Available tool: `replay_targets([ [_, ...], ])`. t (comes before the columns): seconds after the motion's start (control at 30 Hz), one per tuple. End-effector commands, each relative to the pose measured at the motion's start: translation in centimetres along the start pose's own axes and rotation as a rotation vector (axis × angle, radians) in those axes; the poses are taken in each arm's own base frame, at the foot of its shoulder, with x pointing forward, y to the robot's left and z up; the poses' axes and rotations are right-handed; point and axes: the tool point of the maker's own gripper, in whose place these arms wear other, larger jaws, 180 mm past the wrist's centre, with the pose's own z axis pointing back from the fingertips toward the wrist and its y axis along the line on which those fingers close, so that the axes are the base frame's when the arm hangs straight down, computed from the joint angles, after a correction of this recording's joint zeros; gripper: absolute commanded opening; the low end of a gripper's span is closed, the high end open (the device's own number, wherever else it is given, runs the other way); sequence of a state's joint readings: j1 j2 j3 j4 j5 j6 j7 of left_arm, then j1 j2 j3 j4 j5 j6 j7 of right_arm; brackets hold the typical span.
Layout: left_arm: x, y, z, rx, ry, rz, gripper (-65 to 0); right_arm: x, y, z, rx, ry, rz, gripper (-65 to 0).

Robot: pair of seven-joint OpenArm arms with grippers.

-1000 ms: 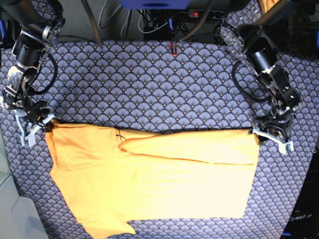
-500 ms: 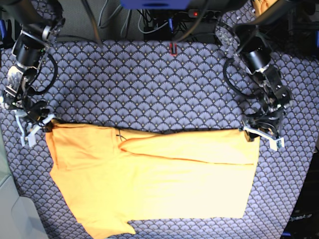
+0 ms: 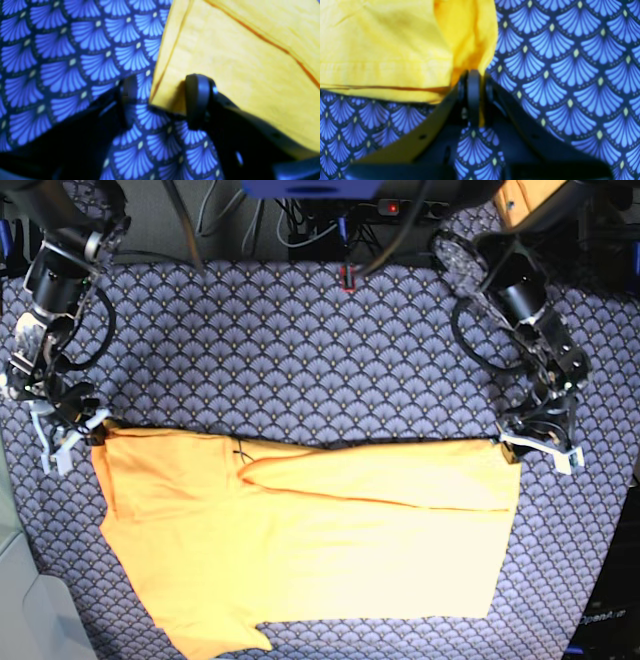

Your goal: Fold the T-shirt properly

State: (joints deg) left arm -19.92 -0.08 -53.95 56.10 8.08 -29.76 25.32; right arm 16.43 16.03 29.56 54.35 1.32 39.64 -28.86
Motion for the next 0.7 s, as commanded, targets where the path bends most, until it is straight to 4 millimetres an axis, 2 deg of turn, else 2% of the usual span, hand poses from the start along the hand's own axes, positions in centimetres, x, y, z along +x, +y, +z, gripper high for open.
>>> replay_targets([
  [0.0, 0.0, -0.3, -0.3, -0.006, 0.02, -0.003, -34.7, 0.7, -0.5, 0.3, -0.008, -0.001, 0.02, -65.0],
  [0.13, -0.2, -0.6, -0.5, -0.014, 0.006, 0.005, -35.0, 0.7, -0.6, 0.3, -0.01, 0.0, 0.02, -65.0],
  [0.2, -0.3, -0.6, -0.5, -0.014, 0.007, 0.005, -38.9, 0.7, -0.6, 0.3, -0.01, 0.0, 0.02, -65.0],
  [0.27, -0.4, -0.6, -0.4, -0.013, 0.008, 0.005, -47.9, 0.8, -0.7, 0.4, -0.012, 0.0, 0.02, -65.0],
  [0.37, -0.5, -0.6, -0.5, -0.014, 0.013, 0.006, -65.0, 0.8, -0.7, 0.4, -0.013, -0.001, 0.019, -65.0],
  [0.5, -1.3, -0.7, -0.5, -0.017, 0.065, 0.003, -65.0, 0.8, -0.7, 0.4, -0.013, -0.001, 0.019, -65.0],
  [0.6, -1.1, -0.8, -0.3, -0.022, 0.082, -0.008, -65.0, 0.8, -0.7, 0.4, -0.012, 0.0, 0.021, -65.0],
  [0.67, -0.2, -0.5, 0.0, -0.01, 0.071, -0.022, -65.0, 0.7, -0.7, 0.4, -0.014, 0.0, 0.018, -65.0],
])
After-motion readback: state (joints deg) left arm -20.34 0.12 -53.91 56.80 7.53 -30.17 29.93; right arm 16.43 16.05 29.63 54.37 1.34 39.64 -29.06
